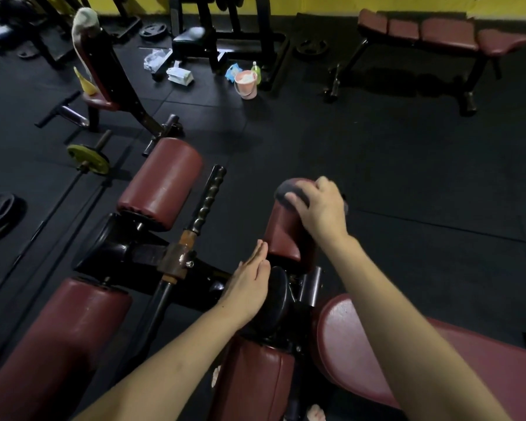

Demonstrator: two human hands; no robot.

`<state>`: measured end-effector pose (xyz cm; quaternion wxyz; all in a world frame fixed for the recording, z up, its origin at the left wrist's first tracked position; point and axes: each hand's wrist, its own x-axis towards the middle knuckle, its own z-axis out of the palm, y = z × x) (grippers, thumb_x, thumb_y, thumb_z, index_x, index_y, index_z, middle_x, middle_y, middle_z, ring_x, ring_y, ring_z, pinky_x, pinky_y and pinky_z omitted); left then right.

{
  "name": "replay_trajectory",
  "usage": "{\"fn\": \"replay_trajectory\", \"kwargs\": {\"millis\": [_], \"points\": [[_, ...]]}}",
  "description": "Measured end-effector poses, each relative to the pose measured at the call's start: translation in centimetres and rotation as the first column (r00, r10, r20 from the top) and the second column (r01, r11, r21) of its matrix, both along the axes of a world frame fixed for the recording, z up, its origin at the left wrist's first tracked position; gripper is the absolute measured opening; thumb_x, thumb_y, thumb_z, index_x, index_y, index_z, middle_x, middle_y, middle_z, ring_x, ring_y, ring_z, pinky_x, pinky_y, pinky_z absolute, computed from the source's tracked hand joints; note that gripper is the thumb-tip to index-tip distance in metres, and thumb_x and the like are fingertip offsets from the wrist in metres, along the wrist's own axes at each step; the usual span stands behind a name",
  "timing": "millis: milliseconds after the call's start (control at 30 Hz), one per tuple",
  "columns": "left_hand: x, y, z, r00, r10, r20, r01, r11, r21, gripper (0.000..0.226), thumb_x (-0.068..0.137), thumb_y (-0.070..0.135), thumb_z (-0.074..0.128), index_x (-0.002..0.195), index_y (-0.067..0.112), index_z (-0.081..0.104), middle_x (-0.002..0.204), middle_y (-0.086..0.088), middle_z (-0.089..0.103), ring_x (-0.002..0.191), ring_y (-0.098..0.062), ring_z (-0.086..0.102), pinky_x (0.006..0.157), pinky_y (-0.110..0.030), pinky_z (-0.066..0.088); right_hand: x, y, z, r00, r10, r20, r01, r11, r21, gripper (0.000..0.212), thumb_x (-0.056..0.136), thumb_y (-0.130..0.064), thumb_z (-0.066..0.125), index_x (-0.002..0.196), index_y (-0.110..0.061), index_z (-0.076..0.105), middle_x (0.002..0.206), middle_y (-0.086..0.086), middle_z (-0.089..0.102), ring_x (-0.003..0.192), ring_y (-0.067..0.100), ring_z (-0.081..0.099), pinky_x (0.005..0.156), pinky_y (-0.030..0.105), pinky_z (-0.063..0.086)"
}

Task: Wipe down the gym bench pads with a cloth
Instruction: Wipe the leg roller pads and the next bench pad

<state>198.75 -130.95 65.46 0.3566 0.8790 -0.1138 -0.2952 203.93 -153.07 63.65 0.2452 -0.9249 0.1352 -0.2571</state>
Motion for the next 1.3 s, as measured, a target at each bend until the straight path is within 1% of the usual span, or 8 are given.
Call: {"fn": "replay_trajectory", "kwargs": {"millis": [100,267,367,467,667,933,1167,1300], "points": [[0.4,0.5,-0.4,0.999,0.025,-0.04,-0.027,0.998,-0.062,0.052,0.109,0.046,0.024,0.16,0.041,0.022,0.166,0.028,0.013,0.158,-0.015,0.008,0.13,-0.043,0.01,-4.8,2.7,-0.7,0.998,0.054,0.01,-0.054,0.998,0.018,0.039,0.096,-0.049,0.064,0.117,-0.016,0.073,0.089,0.01,0.054,0.08,0.033,0.054,0.069,0.039,0.048],[0.3,0.3,0.5,0.998,0.03,-0.053,-0.033,0.998,-0.061,0.051,0.111,0.04,0.028,0.161,0.034,0.024,0.166,0.023,0.019,0.154,-0.003,0.016,0.125,-0.025,0.011,-9.2,3.4,-1.0,0.983,0.181,0.004,-0.18,0.977,0.117,0.039,0.096,-0.053,0.061,0.114,-0.02,0.073,0.085,0.001,0.048,0.074,0.02,0.052,0.063,0.041,0.053],[0.1,0.4,0.3,0.999,0.012,-0.051,-0.016,0.997,-0.079,0.051,0.11,0.044,0.026,0.161,0.038,0.02,0.165,0.029,0.01,0.157,-0.006,0.009,0.13,-0.036,0.009,-5.9,1.2,0.4,0.995,0.041,0.086,-0.055,0.985,0.161,0.038,0.095,-0.049,0.065,0.112,-0.017,0.075,0.087,0.003,0.053,0.079,0.023,0.057,0.071,0.04,0.053],[-0.4,0.3,0.6,1.0,0.018,-0.007,-0.018,0.995,-0.101,0.051,0.111,0.041,0.025,0.161,0.037,0.019,0.166,0.028,0.01,0.153,0.005,0.009,0.13,-0.035,0.009,-0.4,-1.7,1.9,0.989,-0.122,0.087,0.099,0.968,0.232,0.038,0.097,-0.045,0.066,0.124,-0.019,0.072,0.101,0.004,0.057,0.094,0.021,0.058,0.082,0.036,0.052],[-0.6,0.0,1.1,1.0,-0.008,0.001,0.008,0.994,-0.107,0.05,0.111,0.037,0.027,0.161,0.034,0.023,0.166,0.025,0.013,0.149,0.01,0.011,0.129,-0.032,0.011,2.5,-1.5,-0.5,0.998,-0.027,-0.056,0.024,0.998,-0.05,0.035,0.102,-0.047,0.056,0.13,-0.029,0.07,0.128,0.006,0.06,0.121,0.029,0.048,0.102,0.045,0.043],[-0.4,0.0,0.8,1.0,-0.004,0.017,0.006,0.995,-0.096,0.049,0.111,0.037,0.028,0.16,0.037,0.027,0.165,0.028,0.014,0.151,0.005,0.014,0.126,-0.025,0.013,0.8,-1.3,-0.2,0.996,0.019,-0.085,-0.023,0.999,-0.039,0.038,0.101,-0.047,0.058,0.134,-0.029,0.066,0.106,0.005,0.051,0.1,0.026,0.049,0.084,0.044,0.052],[-0.1,0.1,0.9,0.999,-0.015,0.042,0.018,0.997,-0.071,0.049,0.111,0.036,0.031,0.16,0.031,0.029,0.166,0.021,0.019,0.152,0.001,0.017,0.12,-0.018,0.012,-9.7,4.6,-2.5,0.992,0.125,0.025,-0.126,0.99,0.061,0.038,0.102,-0.048,0.053,0.131,-0.027,0.067,0.093,0.0,0.044,0.086,0.021,0.046,0.068,0.038,0.049],[0.3,0.5,0.9,0.995,-0.08,0.053,0.082,0.996,-0.032,0.051,0.111,0.033,0.032,0.162,0.032,0.025,0.167,0.023,0.011,0.151,0.005,0.012,0.124,-0.021,0.008,-4.1,0.8,-2.1,0.995,0.087,0.053,-0.086,0.996,-0.033,0.036,0.102,-0.05,0.054,0.124,-0.027,0.071,0.091,0.006,0.048,0.086,0.027,0.048,0.07,0.045,0.05]]}}
